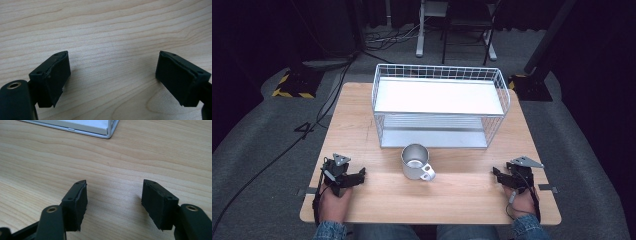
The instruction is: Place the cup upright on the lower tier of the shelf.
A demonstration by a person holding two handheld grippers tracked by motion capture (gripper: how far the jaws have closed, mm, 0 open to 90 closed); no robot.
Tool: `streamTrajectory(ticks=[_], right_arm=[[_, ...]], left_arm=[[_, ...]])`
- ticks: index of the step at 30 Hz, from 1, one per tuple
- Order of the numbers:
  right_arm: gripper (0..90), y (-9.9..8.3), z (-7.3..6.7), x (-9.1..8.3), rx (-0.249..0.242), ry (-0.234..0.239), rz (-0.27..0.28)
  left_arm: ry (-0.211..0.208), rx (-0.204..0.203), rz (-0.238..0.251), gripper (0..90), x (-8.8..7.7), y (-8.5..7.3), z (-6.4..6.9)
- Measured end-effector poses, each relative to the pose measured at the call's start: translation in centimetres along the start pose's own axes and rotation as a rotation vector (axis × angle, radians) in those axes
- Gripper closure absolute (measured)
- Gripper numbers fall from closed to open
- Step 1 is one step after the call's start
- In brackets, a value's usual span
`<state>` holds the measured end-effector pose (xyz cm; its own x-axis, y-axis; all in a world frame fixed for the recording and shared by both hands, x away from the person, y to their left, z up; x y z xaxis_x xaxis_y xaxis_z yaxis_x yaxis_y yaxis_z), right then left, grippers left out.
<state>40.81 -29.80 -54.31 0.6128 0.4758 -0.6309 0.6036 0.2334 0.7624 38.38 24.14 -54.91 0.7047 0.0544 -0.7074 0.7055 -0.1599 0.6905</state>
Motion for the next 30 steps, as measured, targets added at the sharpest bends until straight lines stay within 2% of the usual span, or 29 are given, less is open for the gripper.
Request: streamTrajectory(ticks=[23,27,30], right_arm=[[37.1,0.0,0.0,0.0,0.007,-0.008,0.001],[39.8,0.2,-0.5,-0.1,0.010,-0.006,-0.010],[40.6,1.0,-1.7,-0.6,-0.020,0.021,0.021]], left_arm=[[-0.001,-0.004,0.000,12.9,0.1,0.1,0.0],[-0.002,-0.004,0.000,13.0,0.1,0.1,0.0],[-0.001,-0.004,0.000,13.0,0.1,0.1,0.0]])
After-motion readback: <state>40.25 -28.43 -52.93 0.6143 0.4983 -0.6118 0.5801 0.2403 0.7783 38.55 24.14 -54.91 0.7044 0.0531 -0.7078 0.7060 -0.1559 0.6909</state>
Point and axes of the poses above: each handheld gripper's, and its own axes: x roughly forward along the jaws, y roughly out of its top, z roughly to its right, the point moved 6 cm from there along x, roughly forward along the jaws, and after that the axes turned 14 degrees about y, right-handed, at the moved point
